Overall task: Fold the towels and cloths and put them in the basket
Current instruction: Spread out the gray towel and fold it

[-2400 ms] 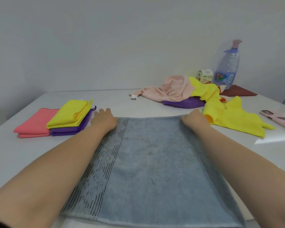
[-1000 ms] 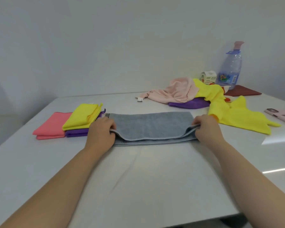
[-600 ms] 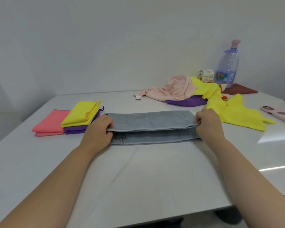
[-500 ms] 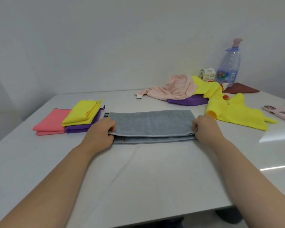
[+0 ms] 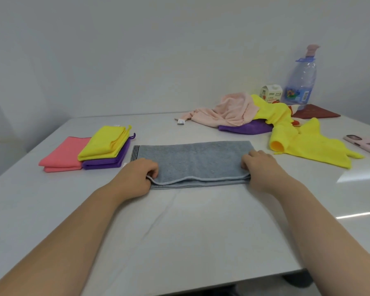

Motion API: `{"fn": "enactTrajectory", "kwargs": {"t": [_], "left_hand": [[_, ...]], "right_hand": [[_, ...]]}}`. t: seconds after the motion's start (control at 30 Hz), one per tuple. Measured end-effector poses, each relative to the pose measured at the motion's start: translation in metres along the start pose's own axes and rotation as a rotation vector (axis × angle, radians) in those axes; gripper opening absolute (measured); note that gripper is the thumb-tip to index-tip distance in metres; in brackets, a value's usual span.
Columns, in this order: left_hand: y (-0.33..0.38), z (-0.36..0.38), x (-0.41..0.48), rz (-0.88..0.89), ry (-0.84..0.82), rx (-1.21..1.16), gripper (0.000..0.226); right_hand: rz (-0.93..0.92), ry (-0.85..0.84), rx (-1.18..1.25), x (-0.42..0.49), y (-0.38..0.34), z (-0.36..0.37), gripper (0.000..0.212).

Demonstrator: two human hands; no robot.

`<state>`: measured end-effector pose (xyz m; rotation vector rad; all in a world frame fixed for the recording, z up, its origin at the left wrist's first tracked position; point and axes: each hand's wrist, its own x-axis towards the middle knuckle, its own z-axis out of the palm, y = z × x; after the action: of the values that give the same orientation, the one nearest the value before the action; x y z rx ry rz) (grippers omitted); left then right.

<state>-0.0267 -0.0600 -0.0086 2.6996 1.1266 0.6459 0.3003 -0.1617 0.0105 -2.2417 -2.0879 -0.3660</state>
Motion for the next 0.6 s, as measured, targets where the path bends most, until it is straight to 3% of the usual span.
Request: {"fn": "enactTrajectory", "kwargs": {"t": [0.1,0.23,0.3,0.4,0.6], "left_hand": [[0.001,0.009,0.000,0.092,0.184,0.031,0.020],[0.003,0.005,0.003,0.148,0.348,0.016,0.022],[0.005,0.005,0.002,0.211,0.296,0.035,0.021],[0.005,0.010,0.000,0.252,0.191,0.049,0.024],[0.002,0.009,0.001,0.169,-0.004,0.008,0.026]], "right_hand": [[0.020,0.077,0.019,0.007,-0.002,0.004,0.024],[0.090,0.351,0.128,0.010,0.006,-0.004,0.028],[0.077,0.276,0.012,0.008,0.005,-0.004,0.023],[0.121,-0.049,-0.046,0.003,0.003,-0.002,0.023],[0.128,-0.073,-0.039,0.001,0.000,-0.003,0.025]]}}
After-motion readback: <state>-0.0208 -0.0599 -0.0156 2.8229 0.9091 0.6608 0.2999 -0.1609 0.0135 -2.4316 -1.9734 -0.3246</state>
